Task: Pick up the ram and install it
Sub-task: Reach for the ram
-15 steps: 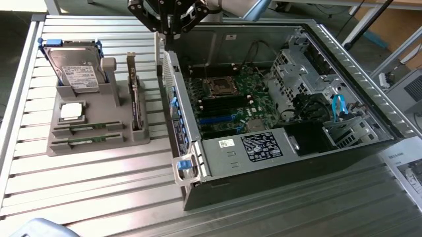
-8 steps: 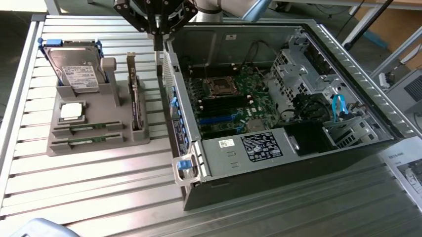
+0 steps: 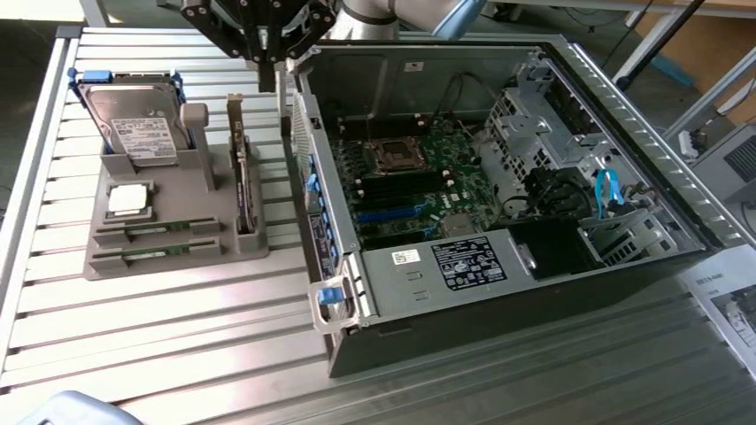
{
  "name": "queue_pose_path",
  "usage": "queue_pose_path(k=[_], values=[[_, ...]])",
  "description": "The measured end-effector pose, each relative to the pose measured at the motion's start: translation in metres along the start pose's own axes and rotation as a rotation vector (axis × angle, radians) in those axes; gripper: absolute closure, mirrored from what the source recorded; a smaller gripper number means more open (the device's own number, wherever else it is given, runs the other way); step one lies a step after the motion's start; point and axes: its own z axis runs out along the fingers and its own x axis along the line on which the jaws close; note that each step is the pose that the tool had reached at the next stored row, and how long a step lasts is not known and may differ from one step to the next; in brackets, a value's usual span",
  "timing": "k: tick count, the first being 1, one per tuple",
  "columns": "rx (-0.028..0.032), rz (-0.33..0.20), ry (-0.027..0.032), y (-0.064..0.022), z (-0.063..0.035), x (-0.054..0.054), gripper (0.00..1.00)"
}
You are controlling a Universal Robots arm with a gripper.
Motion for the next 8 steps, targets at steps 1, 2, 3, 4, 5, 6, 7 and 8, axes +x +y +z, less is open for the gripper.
queue_pose_path(k=[1, 2, 3, 4, 5, 6, 7, 8], values=[[0.0, 0.0, 0.0, -0.0001, 0.0, 0.0012, 0.9], [0.0, 0.0, 0.0001, -0.0002, 0.0, 0.0022, 0.9], [0.0, 0.0, 0.0, -0.0003, 0.0, 0.0033, 0.9], [0.0, 0.0, 0.0, -0.0003, 0.0, 0.0045, 0.9], [-0.0001, 0.0, 0.0, -0.0004, 0.0001, 0.0058, 0.9], [0.0, 0.0, 0.0, -0.0005, 0.0, 0.0071, 0.9], [0.0, 0.0, 0.0, -0.0007, 0.0, 0.0088, 0.9], [-0.0001, 0.0, 0.0, -0.0008, 0.0, 0.0104, 0.9]])
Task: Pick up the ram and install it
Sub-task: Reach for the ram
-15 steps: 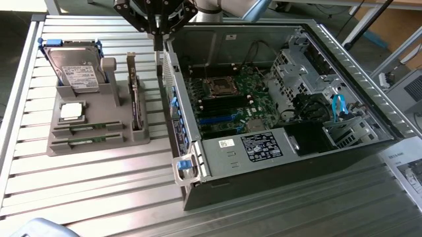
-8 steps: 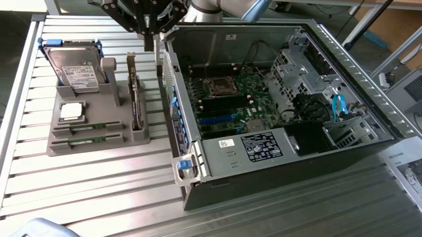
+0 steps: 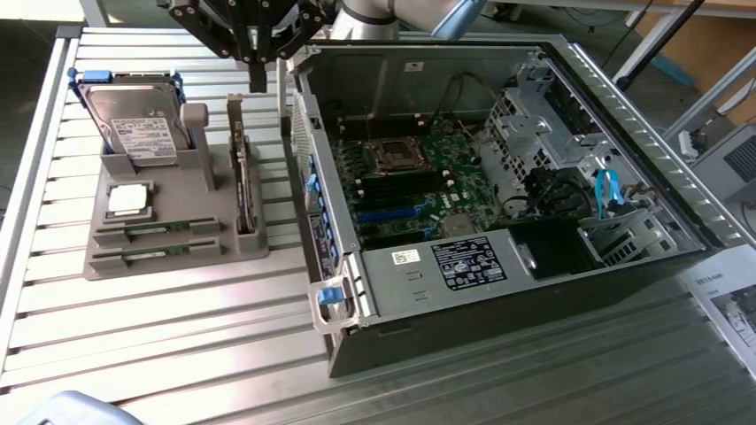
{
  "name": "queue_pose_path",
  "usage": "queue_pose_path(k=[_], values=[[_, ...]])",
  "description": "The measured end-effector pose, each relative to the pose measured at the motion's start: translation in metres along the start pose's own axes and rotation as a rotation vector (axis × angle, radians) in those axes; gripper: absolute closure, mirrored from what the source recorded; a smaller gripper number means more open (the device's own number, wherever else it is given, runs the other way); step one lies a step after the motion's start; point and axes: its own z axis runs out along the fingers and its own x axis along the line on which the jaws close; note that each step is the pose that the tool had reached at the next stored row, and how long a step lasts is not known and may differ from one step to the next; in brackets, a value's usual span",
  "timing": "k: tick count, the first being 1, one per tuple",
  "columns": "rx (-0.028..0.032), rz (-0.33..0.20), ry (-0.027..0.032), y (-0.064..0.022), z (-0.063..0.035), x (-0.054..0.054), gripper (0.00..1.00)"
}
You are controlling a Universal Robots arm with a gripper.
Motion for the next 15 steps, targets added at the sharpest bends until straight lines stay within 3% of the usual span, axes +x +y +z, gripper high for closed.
queue_pose_path(k=[15], values=[[0.0001, 0.0, 0.0001, -0.0025, -0.0005, 0.033, 0.9]])
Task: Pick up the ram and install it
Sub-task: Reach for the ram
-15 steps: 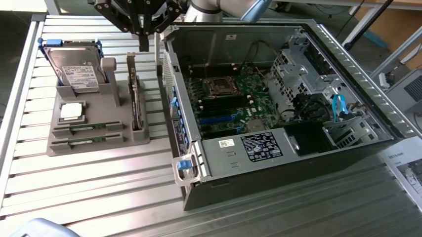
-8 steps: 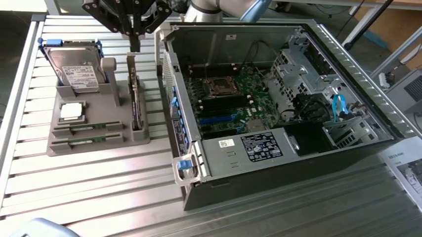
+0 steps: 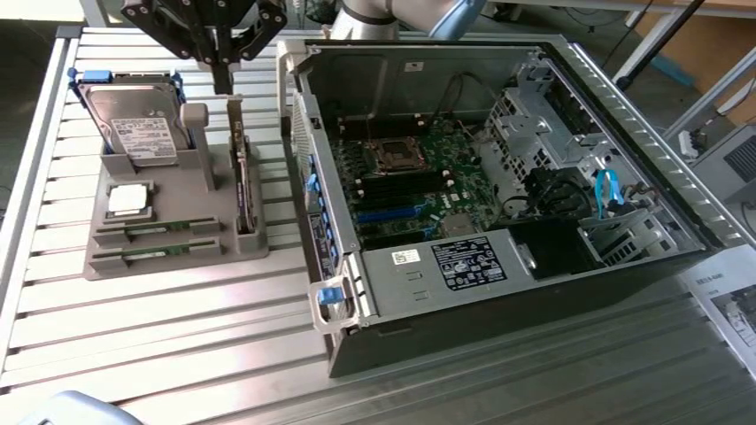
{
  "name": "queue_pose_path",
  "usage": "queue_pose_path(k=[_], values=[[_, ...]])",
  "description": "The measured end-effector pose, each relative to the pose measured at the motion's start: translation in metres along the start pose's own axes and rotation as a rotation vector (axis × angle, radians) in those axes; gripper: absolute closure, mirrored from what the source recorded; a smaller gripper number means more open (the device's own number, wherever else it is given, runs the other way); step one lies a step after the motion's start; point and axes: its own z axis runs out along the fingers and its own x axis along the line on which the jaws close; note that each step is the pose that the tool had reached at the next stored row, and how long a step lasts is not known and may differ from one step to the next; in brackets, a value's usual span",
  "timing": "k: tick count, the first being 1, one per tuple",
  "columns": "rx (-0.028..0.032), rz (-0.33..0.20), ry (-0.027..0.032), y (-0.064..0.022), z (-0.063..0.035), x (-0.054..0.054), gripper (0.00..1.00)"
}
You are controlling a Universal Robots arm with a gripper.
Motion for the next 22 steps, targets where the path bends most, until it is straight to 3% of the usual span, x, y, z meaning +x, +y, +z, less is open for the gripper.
queue_pose_path(k=[22], values=[[-0.0001, 0.0, 0.0, -0.0039, -0.0007, 0.052, 0.9]])
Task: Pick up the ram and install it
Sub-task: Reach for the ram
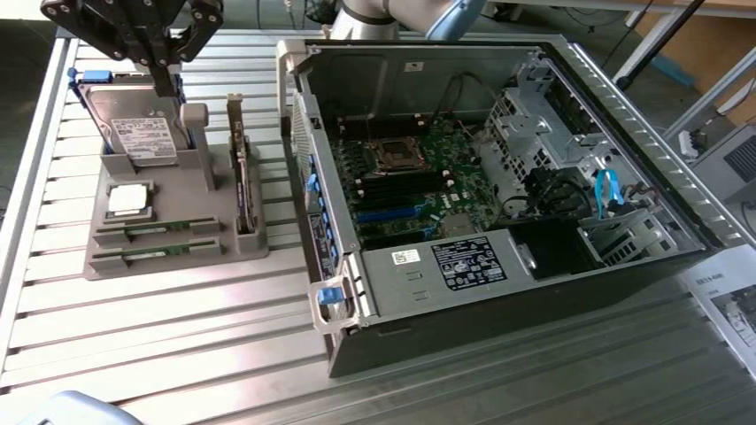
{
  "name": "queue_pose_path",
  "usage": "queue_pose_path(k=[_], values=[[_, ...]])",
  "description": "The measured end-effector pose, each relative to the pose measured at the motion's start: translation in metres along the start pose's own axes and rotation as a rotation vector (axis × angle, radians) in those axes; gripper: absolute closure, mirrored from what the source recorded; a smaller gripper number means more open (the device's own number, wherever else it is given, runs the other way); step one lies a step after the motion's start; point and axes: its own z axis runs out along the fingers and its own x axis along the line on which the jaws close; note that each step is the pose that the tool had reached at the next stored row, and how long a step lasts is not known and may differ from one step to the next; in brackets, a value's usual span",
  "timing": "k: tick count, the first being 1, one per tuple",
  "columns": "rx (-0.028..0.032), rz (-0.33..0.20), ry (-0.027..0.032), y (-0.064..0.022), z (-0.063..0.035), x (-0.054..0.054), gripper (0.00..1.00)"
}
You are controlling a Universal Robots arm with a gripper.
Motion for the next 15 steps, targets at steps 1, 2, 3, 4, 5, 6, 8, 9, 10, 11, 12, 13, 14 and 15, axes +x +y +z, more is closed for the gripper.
queue_pose_path(k=[1, 2, 3, 4, 5, 6, 8, 9, 10, 11, 12, 13, 14, 15], values=[[0.0001, 0.0, 0.0001, -0.0002, -0.0001, 0.002, 0.9], [0.0001, 0.0, 0.0001, -0.0003, -0.0001, 0.004, 0.9], [0.0001, 0.0, 0.0001, -0.0005, -0.0002, 0.007, 0.9], [0.0001, 0.0, 0.0001, -0.0007, -0.0002, 0.009, 0.9], [0.0001, 0.0, 0.0001, -0.0009, -0.0002, 0.011, 0.9], [0.0001, 0.0, 0.0001, -0.001, -0.0002, 0.014, 0.9], [0.0, 0.0, 0.0, -0.0015, -0.0003, 0.019, 0.9], [0.0, 0.0, 0.0, -0.0016, -0.0003, 0.021, 0.9], [0.0001, 0.0, 0.0001, -0.0018, -0.0004, 0.023, 0.9], [0.0001, 0.0, 0.0001, -0.002, -0.0004, 0.026, 0.9], [0.0001, 0.0, 0.0001, -0.0021, -0.0004, 0.028, 0.9], [0.0, 0.0, 0.0001, -0.0023, -0.0004, 0.03, 0.9], [0.0001, 0.0, 0.0001, -0.0025, -0.0005, 0.033, 0.9], [0.0, 0.0, 0.0, -0.0027, -0.0004, 0.035, 0.9]])
